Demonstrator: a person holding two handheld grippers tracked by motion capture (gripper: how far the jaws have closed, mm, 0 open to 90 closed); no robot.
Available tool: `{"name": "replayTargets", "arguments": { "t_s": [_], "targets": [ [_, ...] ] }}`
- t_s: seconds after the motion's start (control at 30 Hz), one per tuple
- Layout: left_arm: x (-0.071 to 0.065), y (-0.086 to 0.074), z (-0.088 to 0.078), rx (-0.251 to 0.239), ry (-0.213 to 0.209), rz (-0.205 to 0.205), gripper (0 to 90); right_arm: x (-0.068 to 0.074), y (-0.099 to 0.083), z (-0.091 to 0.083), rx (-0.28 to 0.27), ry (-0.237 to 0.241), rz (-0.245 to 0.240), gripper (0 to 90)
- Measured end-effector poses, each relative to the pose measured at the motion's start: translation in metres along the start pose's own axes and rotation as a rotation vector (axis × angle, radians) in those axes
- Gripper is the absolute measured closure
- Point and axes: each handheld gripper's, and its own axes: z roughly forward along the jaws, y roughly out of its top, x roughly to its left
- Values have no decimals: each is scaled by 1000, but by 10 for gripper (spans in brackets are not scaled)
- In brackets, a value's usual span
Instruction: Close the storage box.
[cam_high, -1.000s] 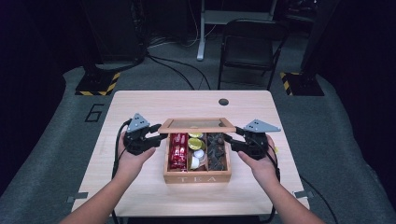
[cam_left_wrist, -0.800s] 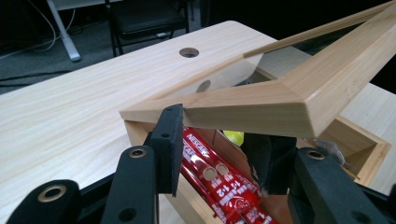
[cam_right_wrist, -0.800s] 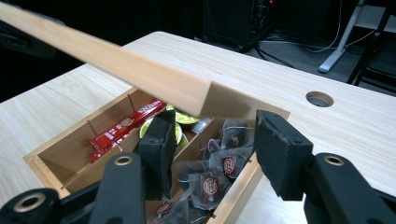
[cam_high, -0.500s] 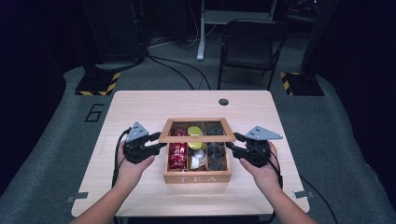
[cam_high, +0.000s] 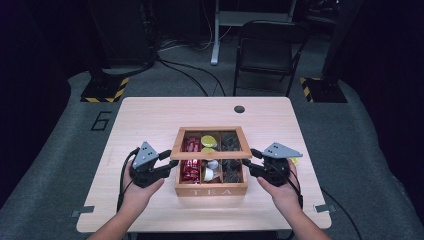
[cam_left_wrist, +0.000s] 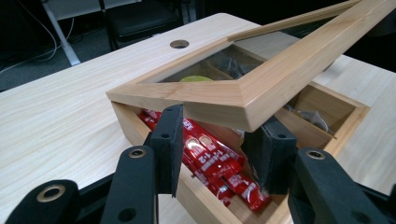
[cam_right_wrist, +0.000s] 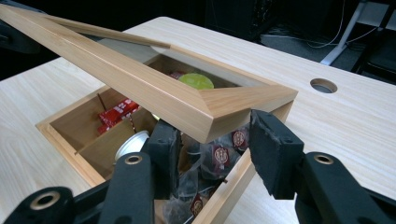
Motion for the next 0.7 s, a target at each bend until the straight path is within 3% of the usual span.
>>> {"name": "replayTargets", "arguments": {
  "t_s": [0.27,0.7],
  "targets": [
    [-6,-11,-2,-8,-2,-4,568,4,-12,0,1,4,2,538],
    [-14,-34,2,1,-6,-35,568,16,-32,-4,13,-18,-53,524]
  ]
}}
